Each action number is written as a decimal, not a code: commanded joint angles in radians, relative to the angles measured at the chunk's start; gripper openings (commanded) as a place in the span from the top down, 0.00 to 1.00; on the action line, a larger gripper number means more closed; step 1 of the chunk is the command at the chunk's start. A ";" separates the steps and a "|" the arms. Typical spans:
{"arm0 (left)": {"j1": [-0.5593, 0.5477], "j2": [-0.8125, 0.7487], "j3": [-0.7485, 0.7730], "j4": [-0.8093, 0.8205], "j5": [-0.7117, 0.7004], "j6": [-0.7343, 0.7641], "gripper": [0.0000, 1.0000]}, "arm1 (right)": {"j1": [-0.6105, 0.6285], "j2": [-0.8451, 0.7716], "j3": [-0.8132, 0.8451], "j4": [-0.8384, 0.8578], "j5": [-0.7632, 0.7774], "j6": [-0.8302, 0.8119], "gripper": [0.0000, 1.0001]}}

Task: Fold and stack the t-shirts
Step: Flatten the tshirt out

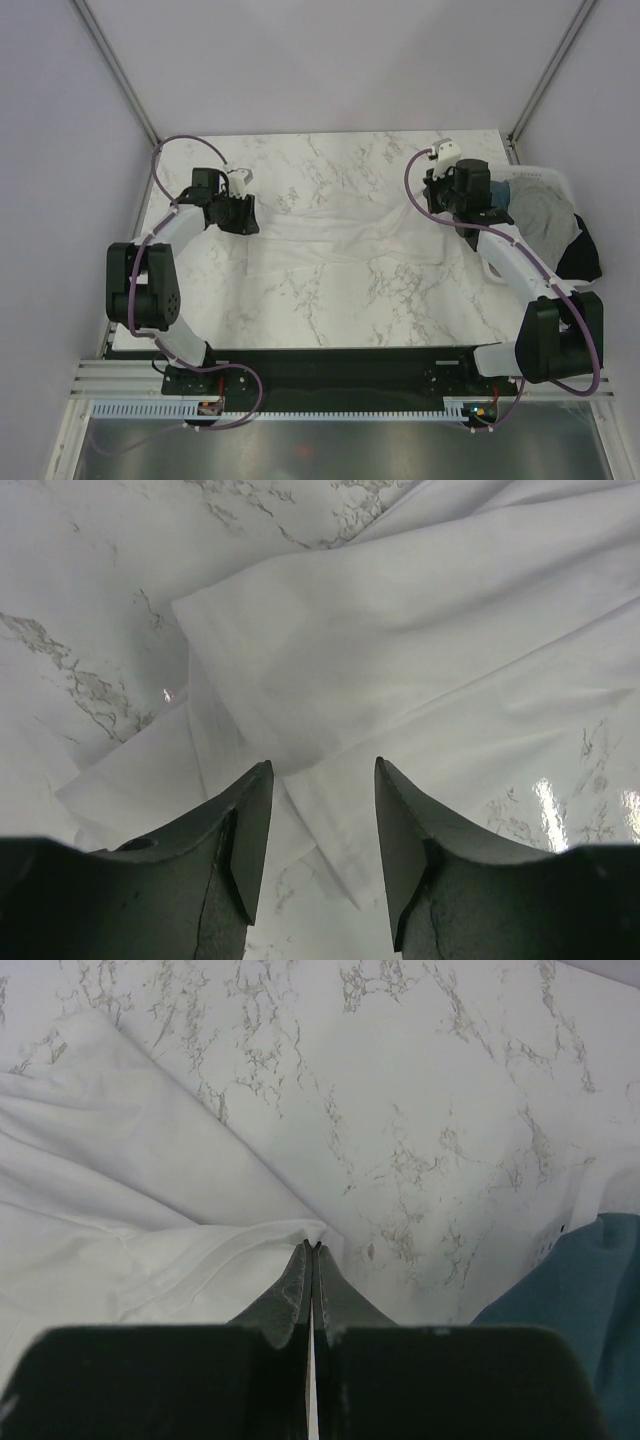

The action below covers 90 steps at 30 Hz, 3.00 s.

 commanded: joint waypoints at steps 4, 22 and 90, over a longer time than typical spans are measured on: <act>0.006 0.054 0.029 0.015 0.022 -0.024 0.48 | -0.002 -0.027 -0.018 0.037 -0.004 -0.001 1.00; 0.006 0.003 -0.014 0.015 -0.003 -0.032 0.47 | -0.002 -0.031 -0.022 0.045 -0.001 -0.004 1.00; 0.010 -0.334 0.053 -0.058 -0.023 0.077 0.98 | -0.003 -0.141 0.060 -0.007 0.059 -0.019 1.00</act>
